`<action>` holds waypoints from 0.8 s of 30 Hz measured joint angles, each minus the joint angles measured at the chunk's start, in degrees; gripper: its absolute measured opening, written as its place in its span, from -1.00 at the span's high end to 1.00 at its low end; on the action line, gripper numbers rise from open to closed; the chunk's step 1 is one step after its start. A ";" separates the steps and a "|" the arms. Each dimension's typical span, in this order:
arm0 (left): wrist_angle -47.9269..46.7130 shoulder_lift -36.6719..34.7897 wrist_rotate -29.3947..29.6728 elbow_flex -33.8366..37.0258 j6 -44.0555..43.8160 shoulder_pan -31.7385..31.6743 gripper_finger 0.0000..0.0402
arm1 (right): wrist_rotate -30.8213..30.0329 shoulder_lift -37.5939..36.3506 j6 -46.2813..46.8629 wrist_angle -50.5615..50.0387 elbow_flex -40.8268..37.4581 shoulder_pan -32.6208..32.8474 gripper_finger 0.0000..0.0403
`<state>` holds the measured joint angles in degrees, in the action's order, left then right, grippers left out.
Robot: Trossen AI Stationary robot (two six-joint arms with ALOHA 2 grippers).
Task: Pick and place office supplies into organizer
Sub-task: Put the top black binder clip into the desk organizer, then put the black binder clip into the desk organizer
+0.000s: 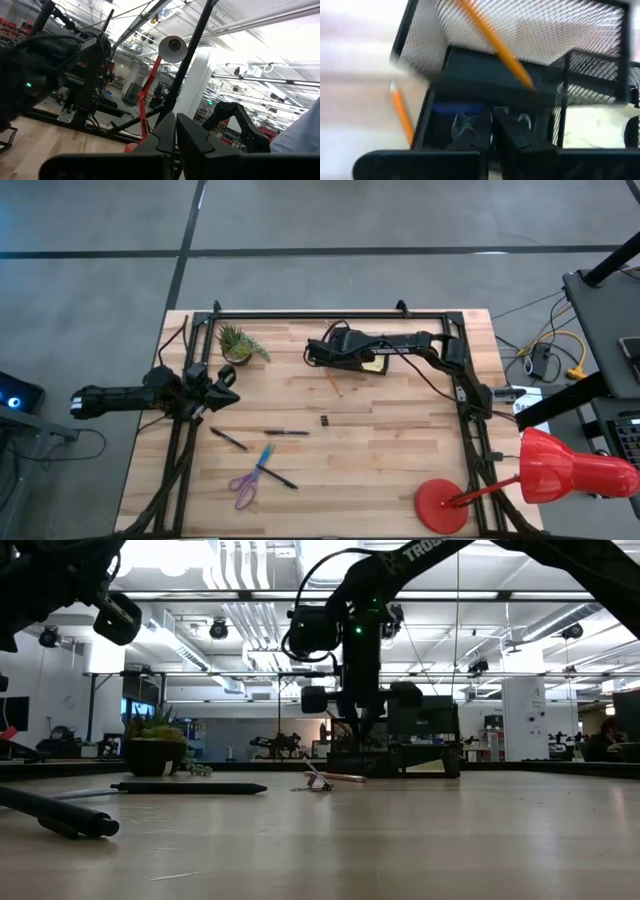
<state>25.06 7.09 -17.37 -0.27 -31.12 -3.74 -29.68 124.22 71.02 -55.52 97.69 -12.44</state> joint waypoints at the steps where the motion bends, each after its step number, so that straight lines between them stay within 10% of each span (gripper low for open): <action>1: -0.02 0.00 0.01 0.00 -0.02 -0.01 1.00 | 0.19 0.00 -1.05 -0.49 -0.03 0.48 0.92; 7: -0.02 0.00 0.00 0.00 0.00 0.01 1.00 | -0.01 0.00 -4.00 -1.23 -0.52 2.81 0.69; 12: 0.00 0.00 0.01 0.01 0.00 0.01 1.00 | 0.90 -0.84 -23.61 -1.12 -0.52 7.44 0.46; 16: -0.02 0.00 0.00 0.02 0.00 -0.01 1.00 | 17.00 -1.27 -33.82 -0.16 -0.52 11.41 0.33; 24: -0.02 0.00 0.01 0.00 -0.01 -0.01 1.00 | 23.46 -0.37 -13.15 1.95 -0.47 14.23 0.04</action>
<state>25.04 7.09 -17.36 -0.27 -31.13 -3.75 -6.22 123.85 57.86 -53.57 97.22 1.79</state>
